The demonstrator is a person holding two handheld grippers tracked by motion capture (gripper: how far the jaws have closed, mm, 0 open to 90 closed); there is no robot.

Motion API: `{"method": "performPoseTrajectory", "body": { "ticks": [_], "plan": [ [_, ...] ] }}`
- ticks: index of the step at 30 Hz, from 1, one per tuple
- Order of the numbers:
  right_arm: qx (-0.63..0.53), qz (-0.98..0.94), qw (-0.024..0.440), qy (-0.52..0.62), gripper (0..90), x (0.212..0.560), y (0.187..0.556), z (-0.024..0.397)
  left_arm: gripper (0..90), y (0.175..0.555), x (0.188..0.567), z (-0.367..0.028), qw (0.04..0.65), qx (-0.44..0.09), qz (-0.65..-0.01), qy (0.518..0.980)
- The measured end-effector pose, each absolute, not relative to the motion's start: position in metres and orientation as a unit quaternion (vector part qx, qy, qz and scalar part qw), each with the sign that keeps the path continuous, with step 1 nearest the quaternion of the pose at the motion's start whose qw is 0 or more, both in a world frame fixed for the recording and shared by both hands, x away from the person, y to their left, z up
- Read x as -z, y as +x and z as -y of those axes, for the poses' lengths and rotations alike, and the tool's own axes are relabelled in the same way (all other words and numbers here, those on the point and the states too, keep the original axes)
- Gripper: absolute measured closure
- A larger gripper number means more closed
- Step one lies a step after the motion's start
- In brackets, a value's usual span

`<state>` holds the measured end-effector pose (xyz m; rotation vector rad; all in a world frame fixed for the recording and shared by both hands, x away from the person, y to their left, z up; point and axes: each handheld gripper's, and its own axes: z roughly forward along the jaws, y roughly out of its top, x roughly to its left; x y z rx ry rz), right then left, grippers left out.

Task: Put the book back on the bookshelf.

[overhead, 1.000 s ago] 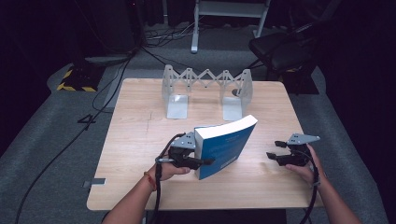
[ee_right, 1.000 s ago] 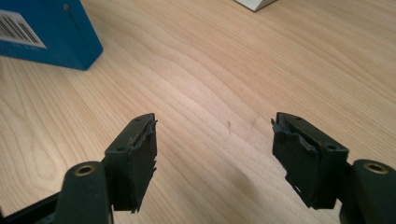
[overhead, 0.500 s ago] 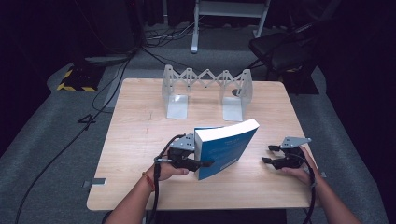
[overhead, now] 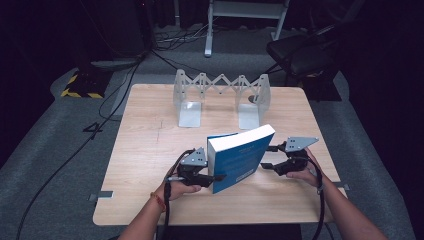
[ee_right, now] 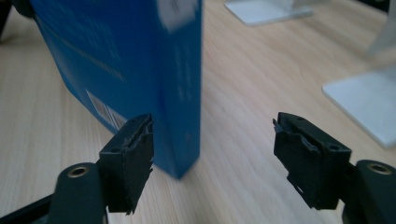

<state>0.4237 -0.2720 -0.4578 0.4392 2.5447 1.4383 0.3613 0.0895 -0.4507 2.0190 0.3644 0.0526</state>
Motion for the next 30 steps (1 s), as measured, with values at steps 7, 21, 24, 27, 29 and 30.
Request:
{"method": "performPoseTrajectory", "body": {
  "ticks": [7, 21, 24, 27, 29, 30],
  "plan": [
    [-0.509, -0.854, 0.053, 0.091, 28.3, 0.444, 0.424, 0.241, 58.0, 0.358, 0.45, -0.088, 0.513, -0.034, -0.149, 0.845],
    [-0.491, -0.87, 0.037, 0.032, 52.6, 0.443, 0.405, 0.249, 47.8, 0.352, 0.446, -0.096, 0.487, -0.097, -0.15, 0.855],
    [-0.486, -0.873, 0.043, 0.014, 56.1, 0.442, 0.395, 0.25, 43.8, 0.349, 0.446, -0.095, 0.476, -0.115, -0.148, 0.859],
    [-0.485, -0.873, 0.045, 0.005, 57.6, 0.44, 0.387, 0.25, 40.5, 0.348, 0.446, -0.096, 0.472, -0.126, -0.151, 0.859],
    [-0.497, -0.867, 0.042, 0.003, 57.6, 0.438, 0.383, 0.248, 39.0, 0.348, 0.448, -0.097, 0.463, -0.146, -0.161, 0.859],
    [-0.514, -0.857, 0.037, 0.004, 58.4, 0.434, 0.38, 0.246, 37.9, 0.348, 0.449, -0.098, 0.461, -0.148, -0.17, 0.859]
  ]
}}
